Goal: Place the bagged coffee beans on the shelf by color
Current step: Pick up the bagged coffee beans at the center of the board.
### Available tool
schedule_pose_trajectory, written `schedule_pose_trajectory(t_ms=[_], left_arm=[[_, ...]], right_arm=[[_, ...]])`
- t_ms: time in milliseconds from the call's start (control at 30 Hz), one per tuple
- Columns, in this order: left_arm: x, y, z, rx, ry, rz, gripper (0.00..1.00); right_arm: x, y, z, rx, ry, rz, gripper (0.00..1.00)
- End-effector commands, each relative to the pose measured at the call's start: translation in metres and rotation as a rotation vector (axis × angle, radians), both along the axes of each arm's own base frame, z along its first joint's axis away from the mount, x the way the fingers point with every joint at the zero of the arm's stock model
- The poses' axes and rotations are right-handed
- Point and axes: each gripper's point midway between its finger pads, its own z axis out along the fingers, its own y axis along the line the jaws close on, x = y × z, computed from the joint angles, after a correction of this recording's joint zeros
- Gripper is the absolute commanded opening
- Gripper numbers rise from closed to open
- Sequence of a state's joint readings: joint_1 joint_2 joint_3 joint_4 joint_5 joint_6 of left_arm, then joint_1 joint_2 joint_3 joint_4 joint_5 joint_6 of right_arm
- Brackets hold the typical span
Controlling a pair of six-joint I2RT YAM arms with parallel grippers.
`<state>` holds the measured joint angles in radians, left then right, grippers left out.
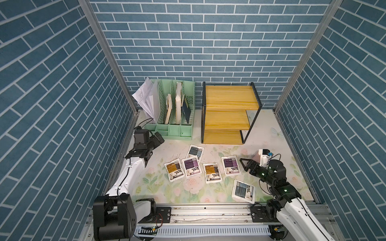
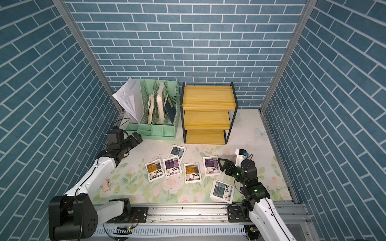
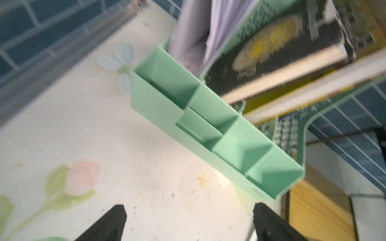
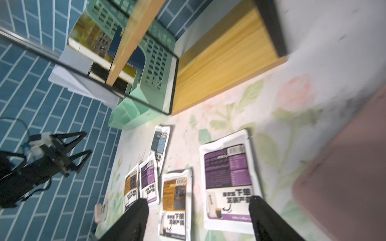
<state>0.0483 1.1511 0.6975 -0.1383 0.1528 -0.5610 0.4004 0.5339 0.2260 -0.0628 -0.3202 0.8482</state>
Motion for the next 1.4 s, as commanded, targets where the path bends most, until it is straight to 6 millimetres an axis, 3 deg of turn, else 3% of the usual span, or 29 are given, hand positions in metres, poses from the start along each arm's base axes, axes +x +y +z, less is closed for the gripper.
schedule_pose_trajectory(t_ms=[0,67,133,200,300,433,533,700,933,1067,1367], left_arm=[[-0.034,-0.05,-0.005,-0.165,-0.008,-0.223,0.92],[-0.046,-0.063,-0.006,-0.154,0.01,-0.264,0.84],[-0.058,-0.09,-0.014,-0.151,0.053,-0.343,0.77],[-0.074,-0.129,-0.02,-0.176,0.077,-0.437,0.7],[-0.115,-0.199,-0.037,-0.238,0.14,-0.583,0.61],[-0.176,-0.264,-0.061,-0.328,0.219,-0.727,0.57],[-0.194,-0.29,-0.07,-0.369,0.243,-0.783,0.53],[-0.198,-0.299,-0.084,-0.413,0.286,-0.803,0.51],[-0.189,-0.277,-0.104,-0.524,0.298,-0.728,0.5],[-0.176,-0.275,-0.105,-0.54,0.275,-0.71,0.52],[-0.168,-0.291,-0.114,-0.567,0.28,-0.742,0.37]], right_arm=[[0.001,0.029,0.001,0.082,0.046,-0.003,0.81],[-0.002,0.049,-0.002,0.043,0.061,0.02,0.81],[-0.005,0.071,-0.009,-0.007,0.093,0.055,0.79],[-0.009,0.086,-0.023,-0.051,0.167,0.09,0.74],[-0.026,0.101,-0.047,-0.081,0.305,0.19,0.62],[-0.051,0.102,-0.062,-0.087,0.391,0.263,0.53],[-0.064,0.091,-0.077,-0.1,0.439,0.26,0.48],[-0.075,0.094,-0.088,-0.053,0.473,0.287,0.45],[-0.071,0.1,-0.09,0.038,0.465,0.255,0.48],[-0.066,0.103,-0.086,0.11,0.45,0.23,0.51],[-0.057,0.116,-0.072,0.265,0.462,0.207,0.47]])
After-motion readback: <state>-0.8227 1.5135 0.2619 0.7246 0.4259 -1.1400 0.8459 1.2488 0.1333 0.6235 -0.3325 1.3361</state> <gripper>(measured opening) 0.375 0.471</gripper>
